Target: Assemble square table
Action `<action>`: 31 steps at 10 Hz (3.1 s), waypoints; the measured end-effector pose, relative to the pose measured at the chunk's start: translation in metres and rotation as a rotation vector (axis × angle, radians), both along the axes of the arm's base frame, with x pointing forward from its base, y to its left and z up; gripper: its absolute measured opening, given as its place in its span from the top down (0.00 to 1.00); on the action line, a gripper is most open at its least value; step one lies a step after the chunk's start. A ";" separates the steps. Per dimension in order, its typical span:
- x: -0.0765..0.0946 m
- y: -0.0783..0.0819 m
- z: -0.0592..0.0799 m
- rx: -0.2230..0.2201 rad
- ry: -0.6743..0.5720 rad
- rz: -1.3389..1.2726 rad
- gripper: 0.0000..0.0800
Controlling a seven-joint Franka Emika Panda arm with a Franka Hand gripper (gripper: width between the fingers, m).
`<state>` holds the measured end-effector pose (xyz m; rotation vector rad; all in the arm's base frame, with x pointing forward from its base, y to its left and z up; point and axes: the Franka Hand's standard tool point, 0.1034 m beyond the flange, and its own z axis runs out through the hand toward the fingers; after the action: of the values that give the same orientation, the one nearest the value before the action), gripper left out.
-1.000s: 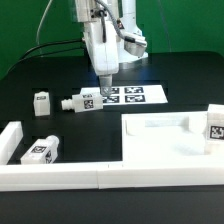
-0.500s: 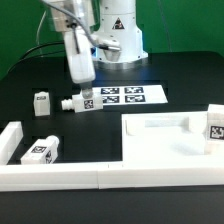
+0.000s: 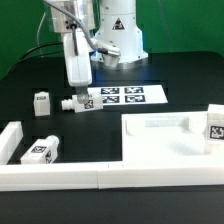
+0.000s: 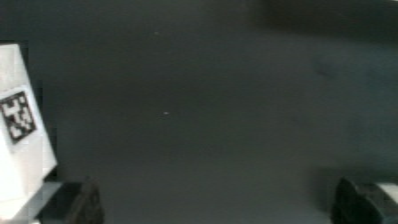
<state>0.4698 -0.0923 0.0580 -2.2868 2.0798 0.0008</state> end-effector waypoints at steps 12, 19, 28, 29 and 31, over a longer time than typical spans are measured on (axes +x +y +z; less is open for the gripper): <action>-0.090 -0.009 -0.050 -0.057 0.112 -0.011 0.19; -0.082 0.002 -0.051 -0.061 0.108 -0.175 0.66; -0.059 0.048 -0.048 -0.023 0.170 -0.995 0.66; -0.063 0.047 -0.047 -0.008 0.244 -1.102 0.66; -0.067 0.046 -0.045 0.002 0.352 -1.155 0.66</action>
Offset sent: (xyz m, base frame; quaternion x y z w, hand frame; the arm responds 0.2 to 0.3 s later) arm -0.0544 -0.0147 -0.0178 -0.0435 -0.0728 0.0200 0.9962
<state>0.4028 -0.0466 0.0128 -0.8118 3.1993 0.3656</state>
